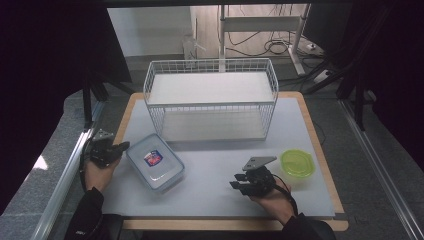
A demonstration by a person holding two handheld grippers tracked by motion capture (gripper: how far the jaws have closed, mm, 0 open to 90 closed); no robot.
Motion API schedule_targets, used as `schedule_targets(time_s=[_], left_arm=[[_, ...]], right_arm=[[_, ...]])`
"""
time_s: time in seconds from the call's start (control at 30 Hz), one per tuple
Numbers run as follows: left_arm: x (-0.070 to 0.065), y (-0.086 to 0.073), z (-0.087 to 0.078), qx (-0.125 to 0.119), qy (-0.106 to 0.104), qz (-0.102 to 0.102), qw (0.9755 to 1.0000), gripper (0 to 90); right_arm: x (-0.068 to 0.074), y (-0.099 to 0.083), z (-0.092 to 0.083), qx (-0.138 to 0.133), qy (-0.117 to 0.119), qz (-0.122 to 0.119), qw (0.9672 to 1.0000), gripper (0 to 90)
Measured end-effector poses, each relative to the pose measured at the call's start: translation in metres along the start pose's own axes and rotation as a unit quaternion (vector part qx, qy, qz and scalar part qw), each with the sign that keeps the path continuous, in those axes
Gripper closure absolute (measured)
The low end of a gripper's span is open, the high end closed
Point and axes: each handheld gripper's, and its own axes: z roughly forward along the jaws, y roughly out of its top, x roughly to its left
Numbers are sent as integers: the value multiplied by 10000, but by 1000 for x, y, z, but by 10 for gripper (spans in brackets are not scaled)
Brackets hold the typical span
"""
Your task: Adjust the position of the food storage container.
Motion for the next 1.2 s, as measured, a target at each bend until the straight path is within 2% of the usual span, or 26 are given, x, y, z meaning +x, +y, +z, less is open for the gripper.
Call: schedule_targets(time_s=[0.23, 0.27, 0.37, 0.43, 0.47, 0.5, 0.57, 0.63, 0.67, 0.7, 0.83, 0.9, 0.93, 1.0, 1.03, 1.07, 1.1, 1.2], left_arm=[[-22, -3, -4, 109, -184, 82, 9997, 900], [-22, -3, -4, 109, -184, 82, 9997, 900], [-35, -3, -3, 155, -318, 128, 9993, 900], [-38, -3, -3, 169, -338, 146, 9992, 900], [-46, -3, -2, 198, -386, 191, 9989, 900], [-46, -3, -2, 198, -386, 191, 9989, 900], [-55, -3, -1, 216, -463, 234, 9984, 900], [-56, -3, -1, 225, -482, 247, 9983, 900], [-61, -3, 0, 233, -573, 248, 9978, 900], [-61, -3, 0, 233, -573, 248, 9978, 900], [-74, -2, 4, 264, -851, 270, 9957, 900], [-76, -2, 4, 273, -901, 288, 9951, 900], [-82, -1, 6, 295, -983, 338, 9941, 900], [-86, -1, 6, 301, -919, 414, 9945, 900], [-86, -1, 6, 301, -919, 414, 9945, 900], [-87, -1, 6, 317, -1000, 407, 9936, 900], [-87, -1, 7, 318, -1061, 377, 9931, 900], [-91, 0, 7, 343, -1092, 430, 9925, 900]], right_arm=[[8, 0, 4, 70, 209, -28, 9998, 762], [9, -1, 5, 85, 247, -27, 9997, 776], [13, -1, 8, 66, 400, 11, 9992, 821], [15, -1, 9, 57, 461, 18, 9989, 829], [20, -1, 12, 55, 601, 12, 9982, 843], [20, -1, 12, 55, 601, 12, 9982, 843], [30, 0, 19, 85, 800, -34, 9968, 853], [34, 0, 22, 105, 851, -58, 9963, 855], [40, 1, 26, 120, 904, -131, 9957, 864], [40, 1, 26, 120, 904, -131, 9957, 864], [46, 3, 35, 60, 971, -121, 9952, 872], [46, 3, 36, 58, 956, -125, 9953, 872], [45, 3, 37, 45, 924, -107, 9957, 874], [43, 2, 36, 86, 913, -123, 9957, 897], [43, 2, 36, 86, 913, -123, 9957, 897], [38, 1, 33, 96, 881, -32, 9961, 900], [36, 1, 32, 97, 852, -48, 9963, 900], [29, 0, 28, 107, 695, 39, 9975, 900]])
